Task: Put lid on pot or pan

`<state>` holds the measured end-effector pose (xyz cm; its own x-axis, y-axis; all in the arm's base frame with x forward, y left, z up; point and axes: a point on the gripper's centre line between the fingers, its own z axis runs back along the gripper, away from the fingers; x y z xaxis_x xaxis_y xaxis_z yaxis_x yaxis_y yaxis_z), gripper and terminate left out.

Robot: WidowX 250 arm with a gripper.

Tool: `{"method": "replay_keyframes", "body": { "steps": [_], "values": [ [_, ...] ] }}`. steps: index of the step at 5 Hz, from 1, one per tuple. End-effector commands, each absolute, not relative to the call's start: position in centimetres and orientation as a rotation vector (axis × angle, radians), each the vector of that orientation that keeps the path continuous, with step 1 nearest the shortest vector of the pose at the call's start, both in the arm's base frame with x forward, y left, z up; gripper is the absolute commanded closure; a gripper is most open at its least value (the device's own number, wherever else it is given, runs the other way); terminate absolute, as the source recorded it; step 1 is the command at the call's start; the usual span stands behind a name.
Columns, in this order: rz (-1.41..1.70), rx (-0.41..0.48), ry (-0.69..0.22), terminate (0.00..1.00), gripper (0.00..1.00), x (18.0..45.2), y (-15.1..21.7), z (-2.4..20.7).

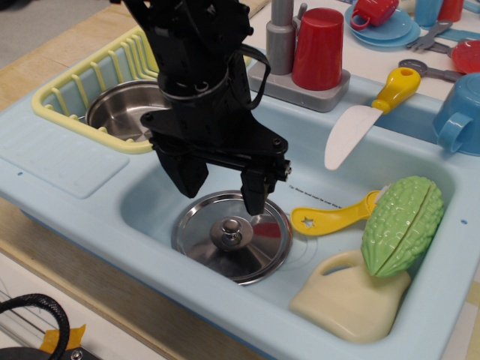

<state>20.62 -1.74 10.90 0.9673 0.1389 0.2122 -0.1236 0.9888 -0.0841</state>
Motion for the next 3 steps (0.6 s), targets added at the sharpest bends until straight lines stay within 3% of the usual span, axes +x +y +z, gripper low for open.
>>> {"method": "replay_keyframes", "body": {
  "steps": [1, 3],
  "values": [
    [0.133, -0.07, -0.219, 0.0, 0.0, 20.6, -1.7, 10.9],
    [0.146, -0.084, -0.119, 0.0, 0.0, 21.9, -1.3, 8.3]
  ]
}}
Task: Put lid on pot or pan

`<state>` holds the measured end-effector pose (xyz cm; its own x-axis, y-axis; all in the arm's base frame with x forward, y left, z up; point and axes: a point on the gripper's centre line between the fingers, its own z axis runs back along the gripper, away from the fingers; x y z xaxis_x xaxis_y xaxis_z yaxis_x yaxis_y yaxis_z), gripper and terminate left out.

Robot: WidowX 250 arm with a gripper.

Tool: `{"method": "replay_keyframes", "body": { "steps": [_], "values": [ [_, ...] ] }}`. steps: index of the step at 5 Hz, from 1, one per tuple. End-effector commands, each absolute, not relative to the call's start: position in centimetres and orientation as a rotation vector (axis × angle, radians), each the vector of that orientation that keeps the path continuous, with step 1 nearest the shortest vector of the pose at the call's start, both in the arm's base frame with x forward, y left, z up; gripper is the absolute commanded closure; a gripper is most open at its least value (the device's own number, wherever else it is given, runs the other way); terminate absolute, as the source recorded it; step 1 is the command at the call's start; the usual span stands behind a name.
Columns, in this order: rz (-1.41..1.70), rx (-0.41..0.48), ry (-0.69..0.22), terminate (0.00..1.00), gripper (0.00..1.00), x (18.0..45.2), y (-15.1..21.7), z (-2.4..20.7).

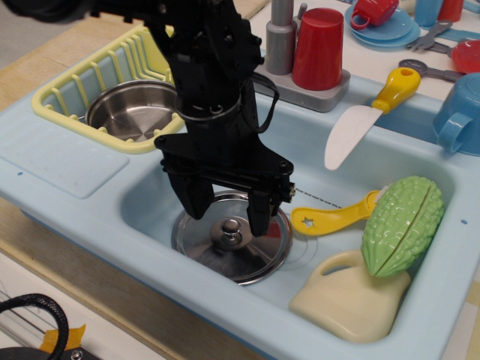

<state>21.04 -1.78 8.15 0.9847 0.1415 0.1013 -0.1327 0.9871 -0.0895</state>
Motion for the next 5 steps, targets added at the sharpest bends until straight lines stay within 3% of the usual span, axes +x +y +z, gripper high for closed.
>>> {"method": "replay_keyframes", "body": {
  "steps": [1, 3, 4, 5],
  "values": [
    [0.15, -0.094, -0.101, 0.0, 0.0, 21.8, -1.1, 7.7],
    [0.166, -0.126, -0.087, 0.0, 0.0, 21.5, -0.8, 6.2],
    [0.163, -0.129, -0.073, 0.0, 1.0, 21.7, -0.7, 5.8],
    [0.155, -0.135, -0.058, 0.0, 1.0, 21.9, -0.8, 5.6]
  ]
}}
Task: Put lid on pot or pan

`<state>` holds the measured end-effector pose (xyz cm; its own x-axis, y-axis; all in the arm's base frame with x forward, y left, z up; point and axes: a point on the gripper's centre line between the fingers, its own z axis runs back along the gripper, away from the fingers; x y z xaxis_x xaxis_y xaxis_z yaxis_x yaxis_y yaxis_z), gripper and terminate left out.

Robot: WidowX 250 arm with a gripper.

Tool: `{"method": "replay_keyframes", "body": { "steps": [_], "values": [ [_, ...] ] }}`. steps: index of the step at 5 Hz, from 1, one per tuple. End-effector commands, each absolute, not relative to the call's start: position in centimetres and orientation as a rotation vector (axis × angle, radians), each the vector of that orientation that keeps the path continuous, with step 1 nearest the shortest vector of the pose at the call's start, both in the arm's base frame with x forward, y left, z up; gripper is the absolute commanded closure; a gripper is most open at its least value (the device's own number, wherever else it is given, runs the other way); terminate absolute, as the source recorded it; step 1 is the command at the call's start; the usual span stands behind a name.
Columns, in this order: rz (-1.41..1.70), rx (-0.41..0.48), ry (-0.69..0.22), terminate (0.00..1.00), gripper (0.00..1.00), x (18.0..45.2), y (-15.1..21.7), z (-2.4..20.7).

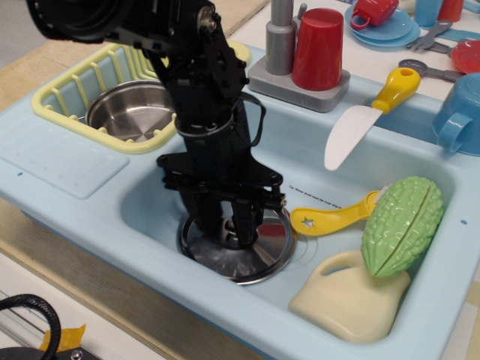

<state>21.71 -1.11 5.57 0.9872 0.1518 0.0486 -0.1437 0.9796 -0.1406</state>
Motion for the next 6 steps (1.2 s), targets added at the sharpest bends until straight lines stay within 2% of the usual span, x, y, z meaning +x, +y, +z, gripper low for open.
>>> {"method": "replay_keyframes", "body": {
  "steps": [1, 2, 4, 6],
  "values": [
    [0.155, -0.14, -0.039, 0.0, 1.0, 22.1, -0.8, 5.5],
    [0.156, -0.137, -0.038, 0.0, 1.0, 22.0, -1.0, 5.8],
    [0.135, -0.031, -0.079, 0.0, 1.0, 23.5, -1.7, 11.4],
    [0.159, -0.009, -0.146, 0.0, 1.0, 23.8, 0.3, 14.7]
  ]
}}
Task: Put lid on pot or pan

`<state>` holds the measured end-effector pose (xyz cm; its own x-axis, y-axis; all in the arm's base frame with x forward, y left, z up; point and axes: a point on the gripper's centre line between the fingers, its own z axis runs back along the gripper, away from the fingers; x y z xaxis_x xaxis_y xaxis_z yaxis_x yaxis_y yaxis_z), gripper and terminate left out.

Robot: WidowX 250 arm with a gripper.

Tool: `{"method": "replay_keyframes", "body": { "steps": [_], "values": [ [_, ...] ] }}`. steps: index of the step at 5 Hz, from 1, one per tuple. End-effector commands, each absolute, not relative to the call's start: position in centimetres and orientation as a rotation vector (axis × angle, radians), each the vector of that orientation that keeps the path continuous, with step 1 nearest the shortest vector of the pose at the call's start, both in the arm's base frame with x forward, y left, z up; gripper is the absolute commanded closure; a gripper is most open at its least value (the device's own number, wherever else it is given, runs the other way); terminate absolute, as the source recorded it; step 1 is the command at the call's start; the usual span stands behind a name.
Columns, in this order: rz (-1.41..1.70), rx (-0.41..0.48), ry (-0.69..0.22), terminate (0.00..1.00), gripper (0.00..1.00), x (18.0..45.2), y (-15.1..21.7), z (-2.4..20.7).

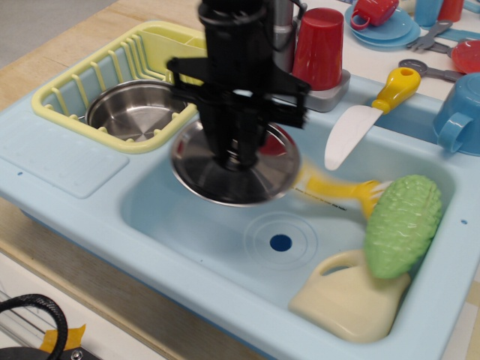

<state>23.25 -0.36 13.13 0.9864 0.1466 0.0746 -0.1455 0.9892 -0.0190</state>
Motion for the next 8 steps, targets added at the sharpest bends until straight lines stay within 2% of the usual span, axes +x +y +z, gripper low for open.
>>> {"method": "replay_keyframes", "body": {
  "steps": [1, 2, 3, 5, 7, 8],
  "values": [
    [0.179, 0.014, -0.176, 0.0, 1.0, 23.5, 1.8, 15.6],
    [0.175, 0.045, -0.214, 0.0, 1.0, 24.2, 3.7, 17.2],
    [0.17, 0.054, -0.234, 0.0, 1.0, 25.0, 5.5, 17.6],
    [0.202, 0.01, -0.237, 0.0, 1.0, 26.4, 10.8, 16.6],
    [0.208, -0.034, -0.221, 0.0, 1.0, 26.8, 13.6, 14.3],
    [0.192, -0.068, -0.213, 0.0, 0.0, 27.1, 14.1, 13.7]
  ]
}}
